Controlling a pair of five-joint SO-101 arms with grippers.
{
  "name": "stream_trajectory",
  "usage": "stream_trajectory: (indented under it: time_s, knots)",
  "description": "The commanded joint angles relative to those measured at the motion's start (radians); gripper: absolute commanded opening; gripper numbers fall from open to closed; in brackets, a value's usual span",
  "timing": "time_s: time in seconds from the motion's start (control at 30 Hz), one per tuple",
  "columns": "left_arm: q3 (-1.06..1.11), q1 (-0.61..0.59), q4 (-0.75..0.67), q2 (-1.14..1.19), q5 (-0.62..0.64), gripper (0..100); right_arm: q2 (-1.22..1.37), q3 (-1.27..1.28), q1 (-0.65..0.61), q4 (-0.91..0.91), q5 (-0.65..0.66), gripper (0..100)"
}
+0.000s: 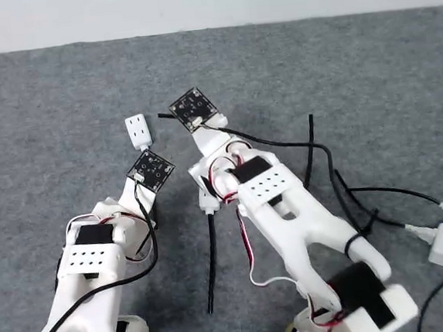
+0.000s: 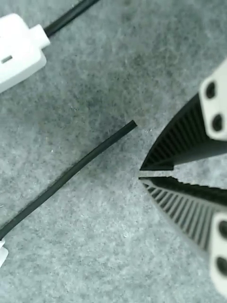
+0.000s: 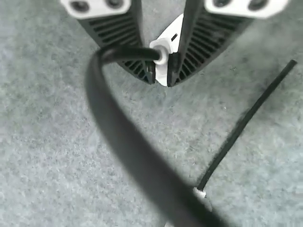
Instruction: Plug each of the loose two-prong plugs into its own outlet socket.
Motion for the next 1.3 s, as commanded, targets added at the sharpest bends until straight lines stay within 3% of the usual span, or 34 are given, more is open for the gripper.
stream_trajectory:
  time_s: [0.0, 0.73, 1.27]
  knots:
    - [-0.007, -0.003, -0.020, -0.026, -0.009, 1, 0.035, -0.097, 0.005, -0.013, 0.060, 0.8]
    - [-0.007, -0.005, -0.020, -0.026, -0.009, 1, 0.150, -0.155, 0.002, 0.150, 0.397, 0.8]
    - [-0.007, -0.008, -0.037, -0.025, -0.008, 1, 0.283, -0.189, 0.010, 0.180, 0.427, 0.8]
